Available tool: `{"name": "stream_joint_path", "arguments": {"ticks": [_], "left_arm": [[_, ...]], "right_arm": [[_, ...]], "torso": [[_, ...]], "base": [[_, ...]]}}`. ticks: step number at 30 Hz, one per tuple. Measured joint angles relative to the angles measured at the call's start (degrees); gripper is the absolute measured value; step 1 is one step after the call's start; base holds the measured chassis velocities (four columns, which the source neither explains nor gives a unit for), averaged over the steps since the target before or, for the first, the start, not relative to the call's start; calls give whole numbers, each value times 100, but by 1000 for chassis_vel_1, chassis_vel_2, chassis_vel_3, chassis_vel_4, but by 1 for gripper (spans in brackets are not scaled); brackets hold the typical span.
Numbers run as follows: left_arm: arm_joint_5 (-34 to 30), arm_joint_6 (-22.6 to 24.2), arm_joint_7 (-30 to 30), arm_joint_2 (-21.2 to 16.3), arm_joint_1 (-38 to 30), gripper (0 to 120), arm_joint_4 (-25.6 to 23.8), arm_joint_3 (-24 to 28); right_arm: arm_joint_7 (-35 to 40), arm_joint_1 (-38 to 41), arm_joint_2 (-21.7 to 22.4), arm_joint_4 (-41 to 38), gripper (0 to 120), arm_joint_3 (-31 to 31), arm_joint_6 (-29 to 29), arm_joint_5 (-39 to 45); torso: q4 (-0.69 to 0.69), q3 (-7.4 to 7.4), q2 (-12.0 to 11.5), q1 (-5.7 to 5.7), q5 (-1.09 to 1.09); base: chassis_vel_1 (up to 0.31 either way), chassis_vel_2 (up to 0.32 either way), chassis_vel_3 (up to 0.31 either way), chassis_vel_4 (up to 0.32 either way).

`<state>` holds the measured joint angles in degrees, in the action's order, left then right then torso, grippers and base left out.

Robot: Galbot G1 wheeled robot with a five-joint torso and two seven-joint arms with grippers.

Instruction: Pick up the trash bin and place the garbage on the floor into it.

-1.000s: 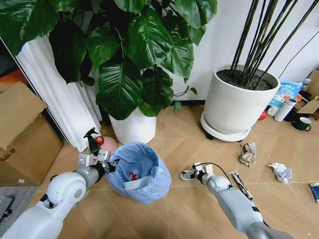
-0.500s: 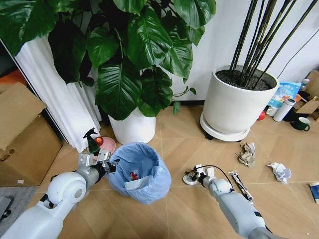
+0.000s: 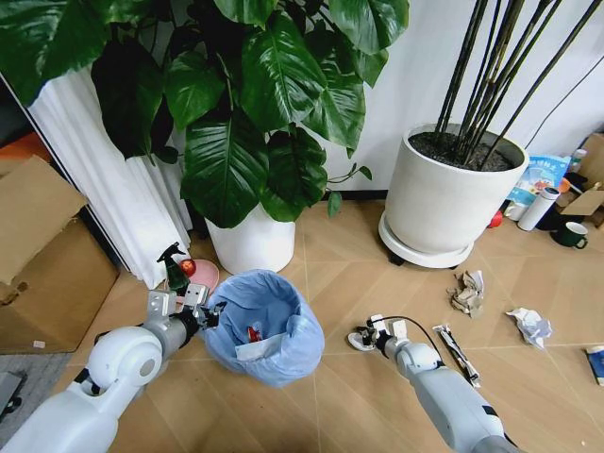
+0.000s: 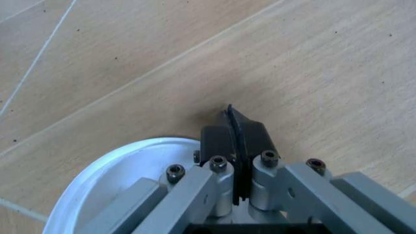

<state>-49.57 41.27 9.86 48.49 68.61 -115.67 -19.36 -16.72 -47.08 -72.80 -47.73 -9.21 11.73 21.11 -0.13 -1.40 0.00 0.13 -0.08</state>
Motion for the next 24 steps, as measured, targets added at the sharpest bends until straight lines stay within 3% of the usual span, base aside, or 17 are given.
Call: {"name": "stream_joint_path", "arguments": {"ticks": [7,14,24], "left_arm": [[15,-5,-32,-20,26,0,-31,-27],[29,-5,-64,-40,106,0,-68,-65],[93,-7,-106,6,132,0,-77,-30]], "right_arm": [[0,-155,64,-254,0,-115,24,28],[90,-605,553,-1491,0,-342,123,420],[61,-712,863,-2396,0,-554,-32,532]], "torso": [[-1,-2,-2,1,1],[-4,-1,-2,2,-2],[-2,0,-2,1,-2]], "base": [[0,0,0,0],[0,0,0,0],[0,0,0,0]]}}
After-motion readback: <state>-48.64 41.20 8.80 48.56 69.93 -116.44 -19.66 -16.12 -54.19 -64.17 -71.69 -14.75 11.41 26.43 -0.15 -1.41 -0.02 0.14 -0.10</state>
